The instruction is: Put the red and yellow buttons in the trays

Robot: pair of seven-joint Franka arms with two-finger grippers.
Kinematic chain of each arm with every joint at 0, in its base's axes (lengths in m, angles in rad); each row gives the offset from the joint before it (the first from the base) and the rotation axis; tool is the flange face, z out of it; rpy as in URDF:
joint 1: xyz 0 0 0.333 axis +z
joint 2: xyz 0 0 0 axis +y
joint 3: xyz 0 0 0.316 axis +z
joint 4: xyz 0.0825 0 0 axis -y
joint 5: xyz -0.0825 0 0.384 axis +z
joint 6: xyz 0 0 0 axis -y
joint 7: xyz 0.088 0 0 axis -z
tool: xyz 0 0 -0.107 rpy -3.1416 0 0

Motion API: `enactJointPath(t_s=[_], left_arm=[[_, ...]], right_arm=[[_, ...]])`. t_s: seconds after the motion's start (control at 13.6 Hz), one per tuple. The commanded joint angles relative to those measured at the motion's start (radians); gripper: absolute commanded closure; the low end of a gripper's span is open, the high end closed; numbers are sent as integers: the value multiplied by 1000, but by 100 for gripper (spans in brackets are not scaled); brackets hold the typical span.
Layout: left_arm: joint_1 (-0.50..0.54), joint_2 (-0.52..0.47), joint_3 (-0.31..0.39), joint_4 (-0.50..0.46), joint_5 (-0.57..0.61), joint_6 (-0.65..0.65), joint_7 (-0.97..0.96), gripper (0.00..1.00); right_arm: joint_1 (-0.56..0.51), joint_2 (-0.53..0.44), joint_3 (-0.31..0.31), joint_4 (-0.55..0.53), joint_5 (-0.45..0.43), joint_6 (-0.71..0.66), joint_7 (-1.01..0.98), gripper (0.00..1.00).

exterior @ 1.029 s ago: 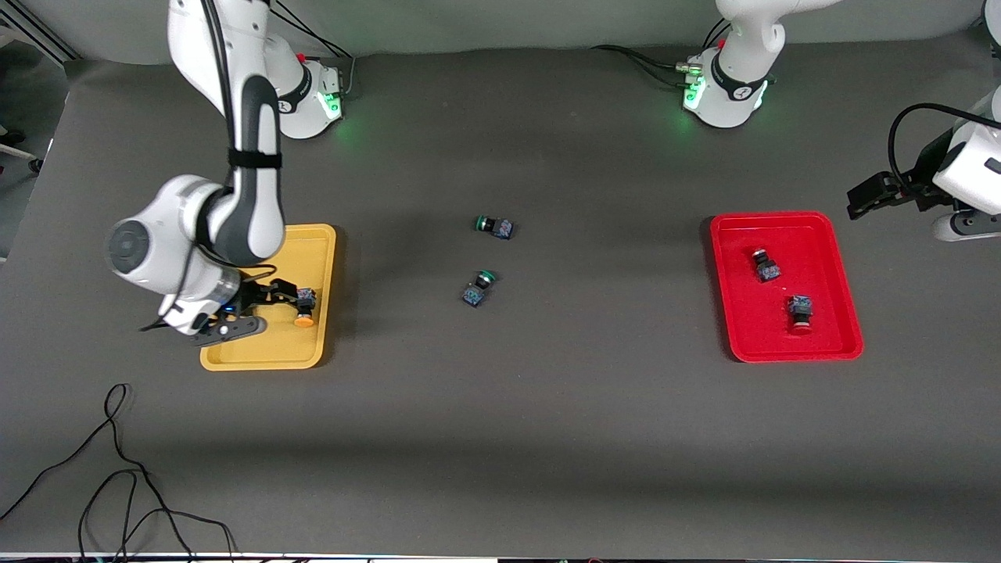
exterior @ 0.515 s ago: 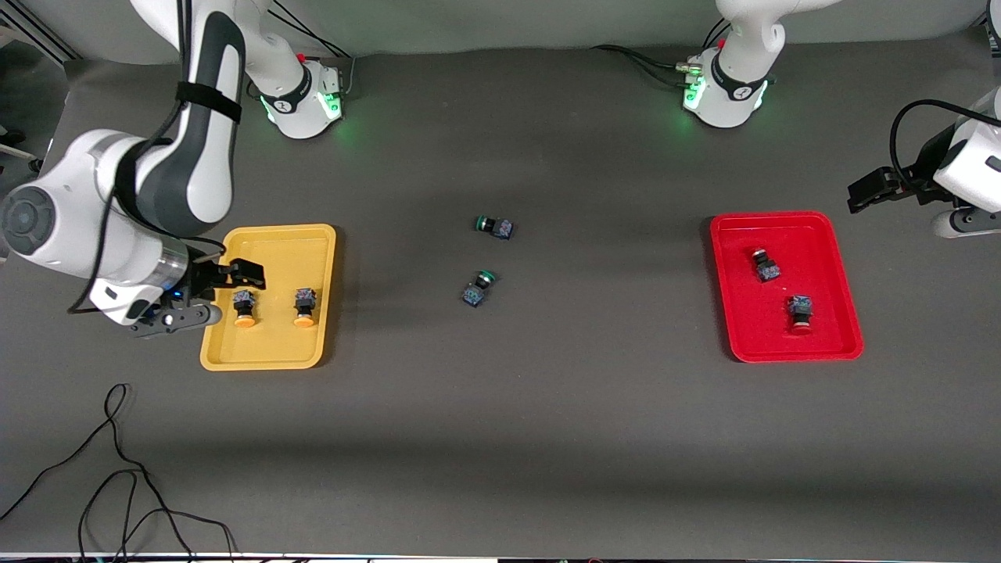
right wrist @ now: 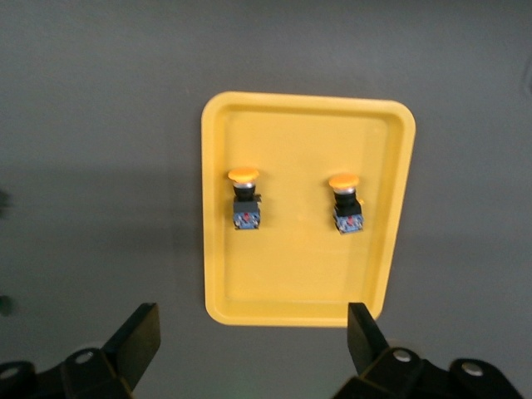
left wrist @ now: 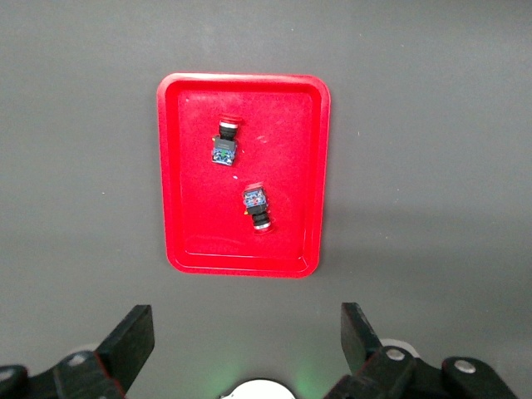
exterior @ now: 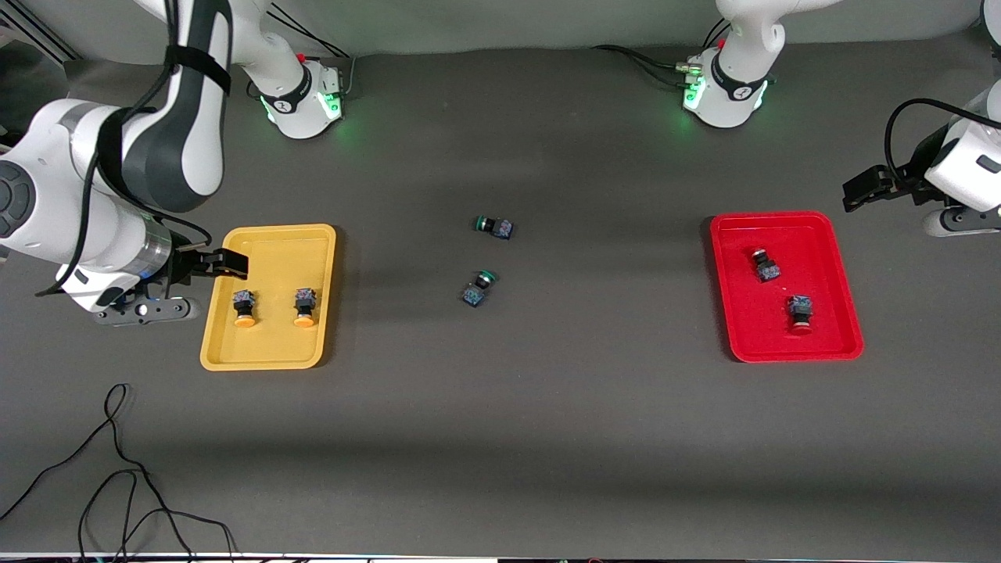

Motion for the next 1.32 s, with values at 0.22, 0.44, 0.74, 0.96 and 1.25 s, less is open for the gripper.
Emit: enactJointPath(t_s=[0.22,0.44,0.74,0.96,1.25], left_arm=[[1,-8,9,-7,-6,-12,32,0],[5,-10,14,-12,-6,-4,32,0],[6,-8,16,-13,-3,-1,32,0],[5,-10,16,-18,-3,2,32,0],[6,-8,16,-21,-3,5,32,0]], right_arm=[[-627,-421,776,-21,-342,-10,285,0],[-957,-479,1088,-30,-347,-34,290,0],[-1158,-527,1247,-26,-361,-50,287,0],[-1158,-513,1236,20,-390,-50,290,0],[-1199,-435,1242,138,-393,-50,292,0]])
